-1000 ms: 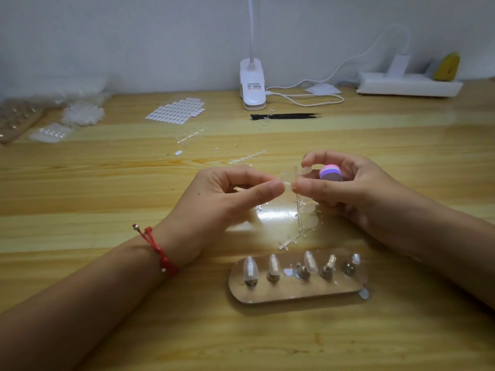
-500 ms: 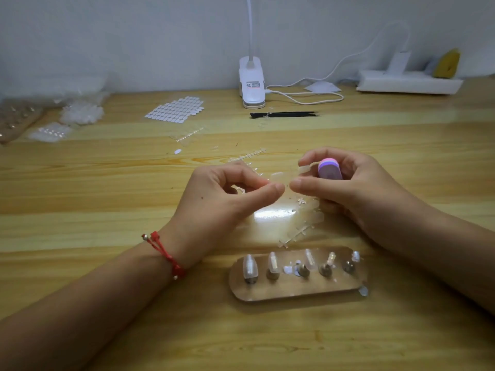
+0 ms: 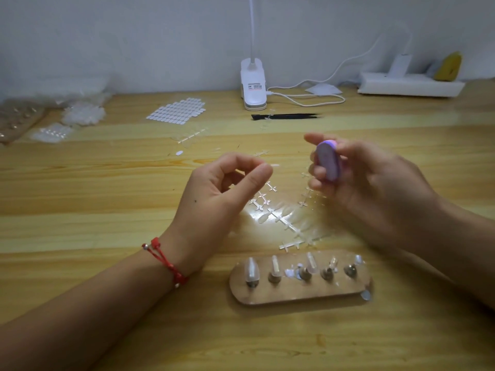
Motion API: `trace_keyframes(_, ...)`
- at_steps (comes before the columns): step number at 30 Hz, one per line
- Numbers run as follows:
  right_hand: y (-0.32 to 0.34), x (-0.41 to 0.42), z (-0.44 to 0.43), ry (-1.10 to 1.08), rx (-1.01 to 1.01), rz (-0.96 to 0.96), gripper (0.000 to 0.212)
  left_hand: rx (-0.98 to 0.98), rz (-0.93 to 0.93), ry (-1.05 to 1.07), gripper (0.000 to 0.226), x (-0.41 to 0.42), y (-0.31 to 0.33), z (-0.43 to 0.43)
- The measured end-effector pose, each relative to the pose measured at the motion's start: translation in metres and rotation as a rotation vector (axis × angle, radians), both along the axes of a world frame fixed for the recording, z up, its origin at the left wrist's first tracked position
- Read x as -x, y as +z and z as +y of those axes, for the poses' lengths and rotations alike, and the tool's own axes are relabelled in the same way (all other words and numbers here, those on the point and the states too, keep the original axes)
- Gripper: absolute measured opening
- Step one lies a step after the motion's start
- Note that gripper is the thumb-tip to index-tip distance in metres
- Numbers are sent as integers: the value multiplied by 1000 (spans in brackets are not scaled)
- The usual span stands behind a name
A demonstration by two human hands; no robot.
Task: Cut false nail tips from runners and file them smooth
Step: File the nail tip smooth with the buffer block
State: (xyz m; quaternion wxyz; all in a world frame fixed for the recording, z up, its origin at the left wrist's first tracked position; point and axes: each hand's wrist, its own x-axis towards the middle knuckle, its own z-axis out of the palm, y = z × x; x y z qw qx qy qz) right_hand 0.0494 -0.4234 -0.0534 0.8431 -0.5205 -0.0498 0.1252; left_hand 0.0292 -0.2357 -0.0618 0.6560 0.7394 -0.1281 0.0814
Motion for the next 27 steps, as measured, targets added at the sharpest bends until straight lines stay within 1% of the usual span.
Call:
trace_keyframes(1,-2,0,0,32,18,-13,28,-4,4,-3,20,0,0,-1)
trace_keyframes(4,-11,1,1,116,201,-129,28,-27,2,-7,18,1,0,-2)
trace_keyframes(7,-15,4,2,138,261,-219,28,-57,3,-8,10,1,-1,-2)
trace_keyframes(11,-16,8,4,121,318,-266,31,-89,5,-25,12,0,-2,-1)
trace_keyframes(15,-14,9,5,73,316,-240,29,-129,26,-77,16,1,-2,-1)
trace_keyframes(20,-13,12,7,90,370,-225,27,-127,17,-58,13,0,-2,0)
trace_keyframes(24,-12,10,5,33,359,-193,27,-142,54,-91,14,1,-2,-2)
trace_keyframes(27,-12,12,6,82,396,-214,25,-137,46,-79,16,0,-2,-1)
